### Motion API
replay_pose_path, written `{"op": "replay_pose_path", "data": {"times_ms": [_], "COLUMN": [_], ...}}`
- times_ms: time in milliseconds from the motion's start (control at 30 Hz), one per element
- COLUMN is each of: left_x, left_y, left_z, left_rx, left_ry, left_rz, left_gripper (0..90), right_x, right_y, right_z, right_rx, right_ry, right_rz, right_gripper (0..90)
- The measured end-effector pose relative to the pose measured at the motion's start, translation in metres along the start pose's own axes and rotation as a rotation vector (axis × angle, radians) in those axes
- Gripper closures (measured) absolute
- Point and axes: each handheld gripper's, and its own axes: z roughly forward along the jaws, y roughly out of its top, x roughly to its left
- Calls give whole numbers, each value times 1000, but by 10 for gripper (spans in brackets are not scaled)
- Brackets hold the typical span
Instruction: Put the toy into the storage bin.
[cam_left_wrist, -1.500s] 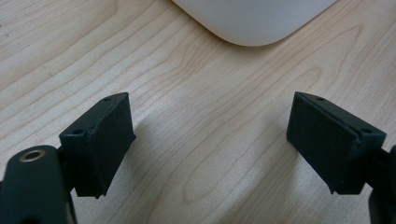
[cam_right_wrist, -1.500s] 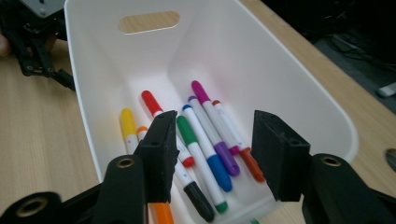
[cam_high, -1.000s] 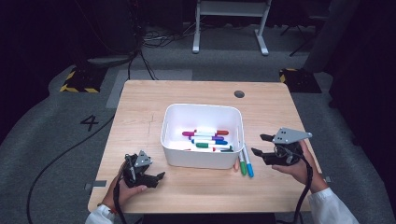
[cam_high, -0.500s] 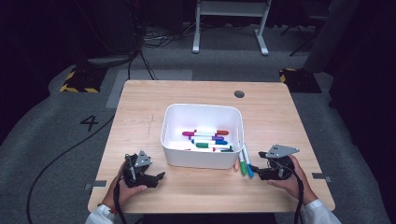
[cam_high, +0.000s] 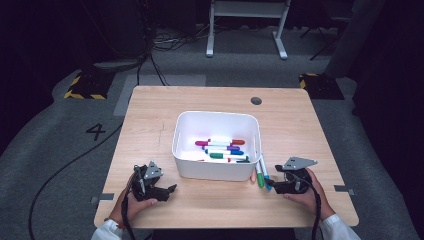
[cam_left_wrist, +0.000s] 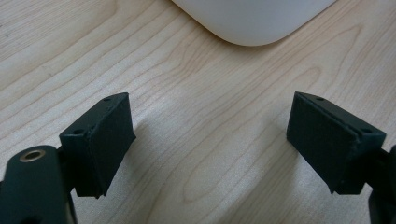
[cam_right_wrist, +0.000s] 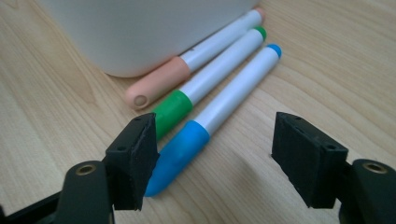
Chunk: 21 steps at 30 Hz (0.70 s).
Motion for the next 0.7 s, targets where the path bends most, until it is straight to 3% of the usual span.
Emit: {"op": "replay_pose_path", "data": {"times_ms": [133,333,400,500,567,700], "left_x": [0,0,0,0,0,0], "left_y": [0,0,0,0,0,0], "left_z": [0,0,0,0,0,0], "left_rx": [0,-1,-1,-1,0,-1], "left_ry": [-3,-3,-3,-3,-2,-3], "left_rz": [-2,-4,-4,-4,-1,-2], "left_gripper": [149,149,149,149,149,149], "right_x": [-4,-2,-7,-17,-25,-38], "right_y": [-3,-5,-8,-14,-18,-22], "right_z": [1,4,5,5,3,-1], "right_rx": [0,22,25,28,17,2], "right_ry": [6,-23,-43,-108,-115,-105], "right_rz": [25,11,29,47,84,110], "right_gripper": [313,344,377,444,505,662]}}
